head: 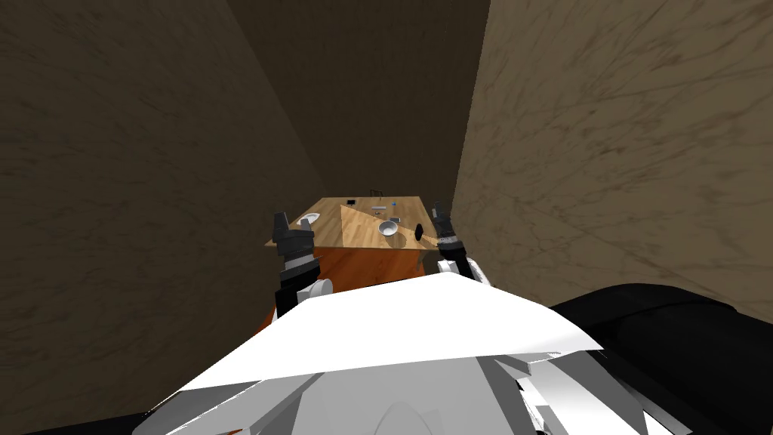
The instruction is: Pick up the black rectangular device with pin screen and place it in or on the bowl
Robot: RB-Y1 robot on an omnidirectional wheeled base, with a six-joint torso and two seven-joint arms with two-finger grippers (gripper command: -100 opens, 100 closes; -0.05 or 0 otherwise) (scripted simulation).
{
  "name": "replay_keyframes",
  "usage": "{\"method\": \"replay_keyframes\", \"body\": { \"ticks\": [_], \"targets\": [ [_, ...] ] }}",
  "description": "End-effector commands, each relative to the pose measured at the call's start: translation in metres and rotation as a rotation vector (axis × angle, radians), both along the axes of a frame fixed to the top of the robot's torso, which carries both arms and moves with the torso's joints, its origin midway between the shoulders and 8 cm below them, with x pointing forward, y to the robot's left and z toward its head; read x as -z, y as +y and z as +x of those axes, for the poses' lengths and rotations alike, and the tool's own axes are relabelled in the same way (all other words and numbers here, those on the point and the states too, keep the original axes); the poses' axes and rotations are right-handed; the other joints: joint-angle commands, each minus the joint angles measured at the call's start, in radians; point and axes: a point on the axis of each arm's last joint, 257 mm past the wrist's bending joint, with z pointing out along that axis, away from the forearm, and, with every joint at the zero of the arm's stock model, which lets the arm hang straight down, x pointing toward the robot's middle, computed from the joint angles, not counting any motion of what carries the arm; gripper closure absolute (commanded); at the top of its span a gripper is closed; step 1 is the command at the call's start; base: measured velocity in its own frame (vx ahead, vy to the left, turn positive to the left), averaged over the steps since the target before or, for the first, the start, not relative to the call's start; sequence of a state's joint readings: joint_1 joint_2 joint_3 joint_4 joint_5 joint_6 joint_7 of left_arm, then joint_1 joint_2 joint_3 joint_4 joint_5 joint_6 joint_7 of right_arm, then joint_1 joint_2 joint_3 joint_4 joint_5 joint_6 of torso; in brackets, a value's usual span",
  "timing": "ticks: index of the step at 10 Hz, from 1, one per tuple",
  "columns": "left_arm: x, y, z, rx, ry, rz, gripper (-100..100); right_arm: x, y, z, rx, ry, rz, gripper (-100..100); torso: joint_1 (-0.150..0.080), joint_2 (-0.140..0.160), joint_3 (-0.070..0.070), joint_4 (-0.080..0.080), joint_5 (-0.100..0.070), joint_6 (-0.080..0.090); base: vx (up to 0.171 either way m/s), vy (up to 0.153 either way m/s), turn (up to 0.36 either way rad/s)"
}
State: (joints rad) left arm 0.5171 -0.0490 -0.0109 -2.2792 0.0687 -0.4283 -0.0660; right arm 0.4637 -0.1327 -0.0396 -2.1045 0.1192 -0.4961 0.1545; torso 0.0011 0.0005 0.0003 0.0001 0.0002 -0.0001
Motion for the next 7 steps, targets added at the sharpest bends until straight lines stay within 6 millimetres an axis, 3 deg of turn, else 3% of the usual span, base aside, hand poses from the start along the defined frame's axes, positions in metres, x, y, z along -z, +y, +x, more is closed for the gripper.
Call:
{"method": "replay_keyframes", "body": {
  "ticks": [1,7],
  "targets": [
    [0.000,0.000,0.000,0.000,0.000,0.000,0,0.019,-0.003,0.012,0.020,0.051,-0.088,-100,0.000,0.000,0.000,0.000,0.000,0.000,-0.017,0.017,0.030],
    [0.000,0.000,0.000,0.000,0.000,0.000,0,0.092,-0.009,0.049,0.099,0.217,-0.367,-100,0.000,0.000,0.000,0.000,0.000,0.000,-0.016,0.021,0.028]
  ]
}}
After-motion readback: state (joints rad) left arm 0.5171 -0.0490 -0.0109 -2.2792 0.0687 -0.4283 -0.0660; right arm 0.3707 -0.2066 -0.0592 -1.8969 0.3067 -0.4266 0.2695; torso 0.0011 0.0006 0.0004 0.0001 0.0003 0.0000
